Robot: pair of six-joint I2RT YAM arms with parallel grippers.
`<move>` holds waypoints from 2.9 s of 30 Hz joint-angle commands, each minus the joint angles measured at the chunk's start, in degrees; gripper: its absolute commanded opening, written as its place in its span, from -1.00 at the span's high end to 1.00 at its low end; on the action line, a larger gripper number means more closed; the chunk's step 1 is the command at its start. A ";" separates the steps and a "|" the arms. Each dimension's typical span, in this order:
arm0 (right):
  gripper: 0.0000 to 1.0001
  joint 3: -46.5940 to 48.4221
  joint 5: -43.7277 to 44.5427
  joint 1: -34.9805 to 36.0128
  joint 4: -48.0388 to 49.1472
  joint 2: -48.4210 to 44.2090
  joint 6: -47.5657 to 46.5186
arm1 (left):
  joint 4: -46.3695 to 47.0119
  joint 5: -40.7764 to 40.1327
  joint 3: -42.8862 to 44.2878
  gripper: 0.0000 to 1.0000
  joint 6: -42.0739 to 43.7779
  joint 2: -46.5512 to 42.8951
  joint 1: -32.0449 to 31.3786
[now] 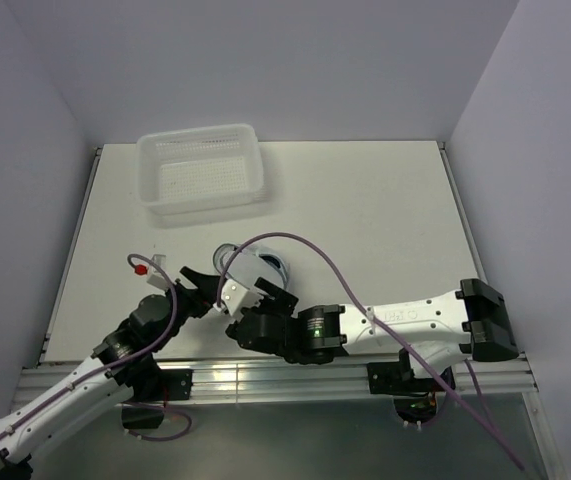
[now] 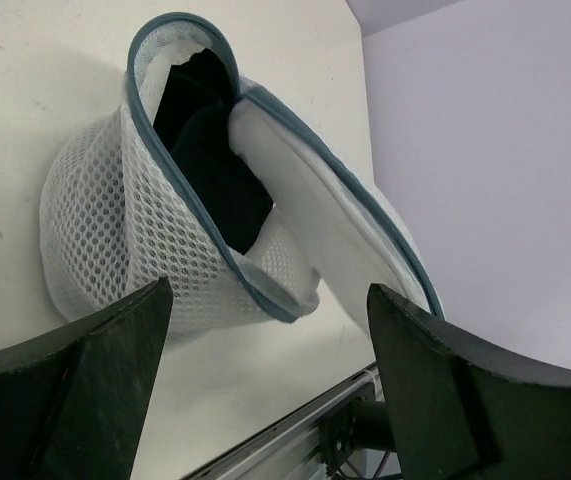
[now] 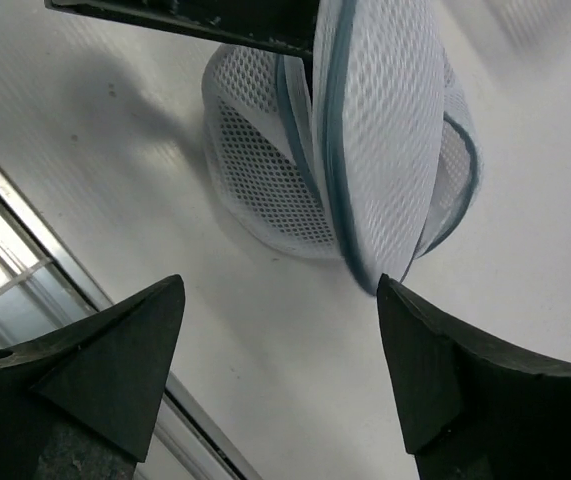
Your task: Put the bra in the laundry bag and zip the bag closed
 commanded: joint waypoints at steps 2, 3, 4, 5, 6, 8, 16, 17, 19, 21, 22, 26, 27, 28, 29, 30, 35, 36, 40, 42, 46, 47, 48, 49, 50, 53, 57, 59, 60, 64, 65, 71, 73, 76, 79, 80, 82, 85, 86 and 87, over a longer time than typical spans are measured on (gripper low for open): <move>-0.70 1.24 -1.77 -1.56 2.81 -6.55 1.86 | -13.74 -2.09 3.99 -0.70 -0.73 -4.38 0.21; -0.67 0.89 -5.09 -2.36 3.86 -7.61 2.47 | -14.62 -1.92 4.16 -0.68 -0.82 -5.34 0.29; -0.65 0.36 -7.38 -3.41 4.65 -10.14 2.83 | -15.41 -2.09 4.25 -0.63 -0.90 -5.79 0.21; -0.62 -1.12 -10.19 -6.46 5.79 -11.64 3.18 | -17.85 -2.70 4.34 -0.58 -1.25 -6.31 0.21; -0.56 -1.66 -13.18 -8.32 7.46 -12.88 4.57 | -19.10 -3.84 4.60 -0.54 -1.43 -7.62 0.29; -0.55 -3.32 -22.58 -12.10 9.40 -16.48 5.20 | -21.12 -4.63 4.69 -0.50 -1.17 -9.12 0.21; -0.39 -1.23 -33.87 -30.38 14.15 -12.39 10.21 | -27.80 -8.76 7.76 -0.33 2.96 -12.12 0.30; -0.33 -0.70 -33.69 -31.44 14.33 -10.88 10.73 | -29.38 -11.55 8.81 -0.34 3.40 -12.03 0.21; -0.10 -1.04 -33.86 -34.51 15.73 -7.29 12.49 | -30.18 -13.16 10.75 -0.36 4.80 -11.68 -0.76; -0.04 -1.75 -35.61 -36.72 17.84 -4.47 13.54 | -31.50 -14.74 12.77 -0.38 4.54 -10.37 -0.76; -0.03 -1.58 -36.66 -38.64 17.85 -3.50 13.73 | -31.33 -14.92 13.39 -0.39 4.98 -9.84 -0.85; -0.08 -1.40 -41.50 -40.06 17.85 0.20 11.80 | -29.75 -15.36 18.47 -0.40 9.10 -5.20 -0.76; -0.11 -1.23 -42.03 -40.16 17.76 1.77 11.27 | -28.87 -14.06 19.10 -0.41 9.90 -4.13 -0.76; -0.13 -0.96 -42.47 -40.24 17.50 2.48 11.09 | -28.00 -12.91 19.63 -0.41 10.43 -2.73 -0.76; -0.15 -0.70 -42.74 -40.68 17.32 3.10 11.00 | -26.94 -11.60 20.51 -0.40 10.69 0.68 -0.76; -0.13 -0.78 -42.48 -40.77 17.67 3.63 11.35 | -25.98 -7.93 20.60 -0.40 10.96 2.54 -0.76; 0.72 -4.91 -44.93 -41.12 22.06 1.88 13.89 | -19.56 -2.88 19.46 -0.34 11.93 10.89 -0.85; 0.77 -6.57 -45.11 -41.12 22.24 0.92 14.34 | -18.85 -2.88 19.37 -0.29 12.28 11.43 -0.85; 1.00 -15.79 -41.36 -39.99 28.80 -5.14 18.90 | -17.96 -4.62 22.08 -0.08 15.96 15.64 -1.02; 1.00 -23.06 -39.15 -37.28 32.33 -10.41 21.80 | -19.63 -6.39 24.11 -0.03 17.63 16.97 -1.11; 1.00 -30.57 -30.19 -32.09 38.14 -15.52 25.67 | -20.16 -8.06 30.34 -0.01 22.20 21.09 -2.34; 1.00 -31.45 -25.82 -30.94 38.58 -16.57 25.94 | -20.25 -7.98 31.49 0.02 22.91 22.15 -3.30; 1.00 -32.68 -24.38 -30.23 38.94 -16.93 26.03 | -20.60 -8.07 32.72 0.04 23.61 23.46 -3.92; 1.00 -33.04 -23.59 -29.53 39.11 -17.28 26.21 | -21.91 -8.41 35.51 0.07 24.57 26.09 -4.71; 1.00 -33.39 -22.88 -29.17 39.64 -17.89 26.38 | -22.36 -9.46 37.02 0.13 24.76 27.33 -6.89; 1.00 -33.83 -19.89 -27.94 40.26 -18.95 25.86 | -24.81 -13.06 42.21 0.33 25.20 32.16 -12.33; 1.00 -34.79 -19.97 -27.85 42.27 -19.83 25.59 | -23.34 -11.42 44.86 0.16 25.28 38.84 -13.68; 1.00 -34.97 -20.15 -27.94 42.81 -19.92 25.24 | -19.83 -10.88 44.77 -0.01 25.20 42.10 -13.68; 1.00 -34.71 -20.24 -27.85 42.63 -19.83 25.07 | -18.86 -10.97 44.95 -0.06 25.11 43.41 -13.68; 1.00 -36.38 -21.29 -27.68 44.73 -20.54 25.42 | -17.88 -14.55 47.67 -0.15 23.88 50.61 -13.68; 1.00 -36.38 -21.47 -27.68 44.48 -20.62 25.59 | -17.71 -15.79 47.67 -0.14 23.45 51.16 -13.68; 1.00 -37.87 -21.56 -27.50 45.09 -22.20 25.42 | -12.34 -17.03 44.24 -0.25 22.12 52.12 -12.01; 1.00 -38.31 -21.73 -27.50 45.88 -22.38 24.98 | -10.94 -16.42 44.33 -0.26 22.30 54.23 -11.31; 1.00 -38.84 -21.38 -27.50 46.32 -22.30 25.15 | -8.57 -13.35 44.07 -0.22 22.91 55.99 -10.69; 1.00 -39.45 -20.95 -27.41 47.28 -22.29 25.24 | -10.40 -11.50 44.77 -0.10 22.83 56.87 -10.78; 1.00 -39.37 -20.86 -27.50 47.20 -22.12 25.33 | -11.71 -11.58 44.51 0.05 22.74 56.44 -11.04; 1.00 -39.28 -20.59 -27.50 47.37 -21.95 25.42 | -13.13 -14.12 43.37 0.11 22.21 53.98 -11.39; 1.00 -39.54 -20.42 -27.41 47.99 -21.68 25.42 | -16.90 -18.08 43.62 -0.06 22.30 52.48 -11.92; 1.00 -39.54 -20.33 -27.50 47.91 -21.68 25.33 | -19.78 -18.61 44.24 -0.11 21.52 52.74 -12.10; 1.00 -39.63 -20.07 -27.50 47.90 -21.77 25.59 | -20.34 -18.87 44.85 -0.15 21.42 53.44 -12.36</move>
